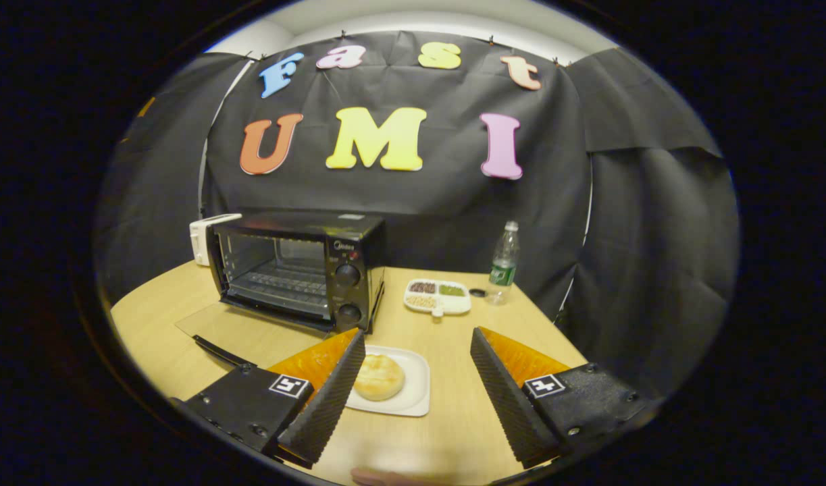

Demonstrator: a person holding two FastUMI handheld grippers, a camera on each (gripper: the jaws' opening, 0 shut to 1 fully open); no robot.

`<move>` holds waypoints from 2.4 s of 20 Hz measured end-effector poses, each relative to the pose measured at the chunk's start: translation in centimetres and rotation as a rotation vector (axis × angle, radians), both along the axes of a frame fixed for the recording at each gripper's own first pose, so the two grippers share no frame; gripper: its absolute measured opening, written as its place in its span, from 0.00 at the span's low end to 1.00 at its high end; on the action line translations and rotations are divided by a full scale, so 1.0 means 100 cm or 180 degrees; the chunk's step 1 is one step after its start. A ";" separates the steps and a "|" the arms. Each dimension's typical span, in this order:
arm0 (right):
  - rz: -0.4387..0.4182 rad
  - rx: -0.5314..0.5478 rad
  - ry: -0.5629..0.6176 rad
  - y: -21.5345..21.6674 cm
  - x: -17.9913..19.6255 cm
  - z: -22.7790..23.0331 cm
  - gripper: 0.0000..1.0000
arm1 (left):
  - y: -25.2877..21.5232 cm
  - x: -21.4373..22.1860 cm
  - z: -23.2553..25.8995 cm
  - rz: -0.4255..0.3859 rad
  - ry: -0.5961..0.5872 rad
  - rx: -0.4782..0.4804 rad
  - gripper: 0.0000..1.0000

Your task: Open the electric oven with the left hand, put the food in, and close the electric oven.

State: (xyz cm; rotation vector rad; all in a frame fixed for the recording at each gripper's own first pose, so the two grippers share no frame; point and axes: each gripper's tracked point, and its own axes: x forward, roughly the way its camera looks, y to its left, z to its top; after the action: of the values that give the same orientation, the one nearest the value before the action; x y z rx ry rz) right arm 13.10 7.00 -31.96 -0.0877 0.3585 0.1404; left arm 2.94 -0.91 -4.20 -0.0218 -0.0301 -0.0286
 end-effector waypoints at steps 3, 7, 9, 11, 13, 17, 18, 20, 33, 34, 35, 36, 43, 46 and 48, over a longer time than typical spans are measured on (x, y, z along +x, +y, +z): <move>0.0027 0.0197 0.0334 0.016 0.014 -0.043 0.97 | 0.001 -0.008 0.002 0.0035 -0.0013 0.0022 0.93; 0.0061 0.0325 0.0585 0.030 0.030 -0.074 0.97 | 0.010 -0.015 -0.005 0.0113 0.0029 -0.0023 0.93; 0.0061 0.0298 0.0704 0.036 0.035 -0.088 1.00 | 0.012 -0.014 -0.009 0.0125 0.0056 -0.0085 0.93; 0.0051 0.0290 0.0842 0.039 0.037 -0.101 0.97 | 0.016 -0.013 -0.015 0.0156 0.0118 -0.0085 0.93; 0.0034 0.0252 0.0918 0.038 0.037 -0.110 1.00 | 0.019 -0.012 -0.021 0.0171 0.0172 -0.0058 0.94; 0.0016 0.0257 0.1071 0.044 0.040 -0.125 0.96 | 0.014 -0.014 -0.022 0.0097 0.0193 -0.0075 0.93; -0.0003 0.0263 0.1003 0.043 0.044 -0.119 0.94 | 0.014 -0.015 -0.022 0.0084 0.0183 -0.0078 0.84; -0.0007 0.0281 0.1011 0.043 0.045 -0.123 0.89 | 0.012 -0.016 -0.024 0.0060 0.0182 -0.0077 0.84; 0.0370 0.1050 0.0828 0.104 0.008 -0.062 0.76 | 0.030 -0.020 -0.031 0.0109 0.0194 -0.0096 0.94; 0.0408 0.1250 0.0779 0.116 0.008 -0.054 0.76 | 0.032 -0.021 -0.030 0.0113 0.0181 -0.0100 0.94; 0.0422 0.1447 0.0738 0.128 0.009 -0.047 0.72 | 0.034 -0.023 -0.030 0.0109 0.0173 -0.0096 0.93; 0.0417 0.1618 0.0756 0.137 0.008 -0.044 0.75 | 0.036 -0.024 -0.029 0.0107 0.0153 -0.0082 0.84; 0.0432 0.2552 0.0570 0.214 0.027 -0.013 0.74 | 0.062 -0.028 -0.032 0.0217 0.0125 -0.0102 0.93; 0.0229 0.2603 0.0674 0.241 0.047 -0.019 0.70 | 0.076 -0.027 -0.035 0.0273 0.0142 -0.0127 0.94; 0.0158 0.2539 0.0673 0.258 0.066 -0.020 0.75 | 0.083 -0.026 -0.036 0.0307 0.0147 -0.0147 0.93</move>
State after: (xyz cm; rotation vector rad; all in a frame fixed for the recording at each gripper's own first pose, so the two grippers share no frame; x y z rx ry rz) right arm 19.72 32.81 -33.96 0.7111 0.4888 0.3338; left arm 0.37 7.43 -7.81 -0.0672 0.0143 0.0691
